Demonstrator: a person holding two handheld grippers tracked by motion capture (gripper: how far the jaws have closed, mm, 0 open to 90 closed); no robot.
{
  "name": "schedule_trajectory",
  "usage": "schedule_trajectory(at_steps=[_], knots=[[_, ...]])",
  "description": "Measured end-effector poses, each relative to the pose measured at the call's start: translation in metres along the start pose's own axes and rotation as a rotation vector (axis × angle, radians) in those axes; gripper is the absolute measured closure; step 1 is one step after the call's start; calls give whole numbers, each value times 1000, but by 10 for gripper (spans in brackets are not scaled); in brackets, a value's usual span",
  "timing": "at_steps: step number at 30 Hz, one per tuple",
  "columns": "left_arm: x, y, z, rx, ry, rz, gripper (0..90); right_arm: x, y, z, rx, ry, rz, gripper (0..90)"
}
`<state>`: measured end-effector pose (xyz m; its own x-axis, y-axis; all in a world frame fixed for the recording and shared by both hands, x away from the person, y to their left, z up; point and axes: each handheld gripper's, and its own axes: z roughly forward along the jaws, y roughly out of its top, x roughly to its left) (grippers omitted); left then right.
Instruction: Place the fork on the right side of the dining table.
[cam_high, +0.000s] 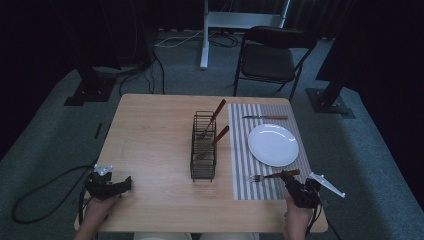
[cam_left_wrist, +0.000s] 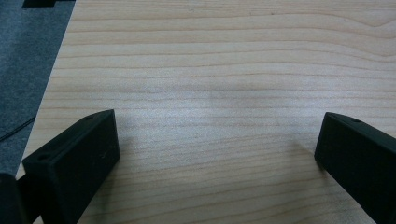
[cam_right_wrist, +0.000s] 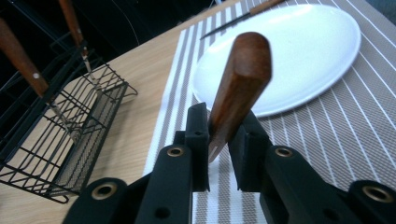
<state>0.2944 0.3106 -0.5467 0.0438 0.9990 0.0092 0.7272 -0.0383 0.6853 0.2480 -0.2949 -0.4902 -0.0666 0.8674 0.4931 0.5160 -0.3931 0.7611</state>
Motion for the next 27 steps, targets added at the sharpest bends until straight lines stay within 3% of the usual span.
schedule_trajectory(at_steps=[10,22,27], knots=[[0,0,0,0,0,0,2,-28,-3,8,55,-69,15,659],[0,0,0,0,0,0,3,-58,-6,19,99,-67,100,580],[0,0,0,0,0,0,2,-65,-5,23,123,-83,102,535]])
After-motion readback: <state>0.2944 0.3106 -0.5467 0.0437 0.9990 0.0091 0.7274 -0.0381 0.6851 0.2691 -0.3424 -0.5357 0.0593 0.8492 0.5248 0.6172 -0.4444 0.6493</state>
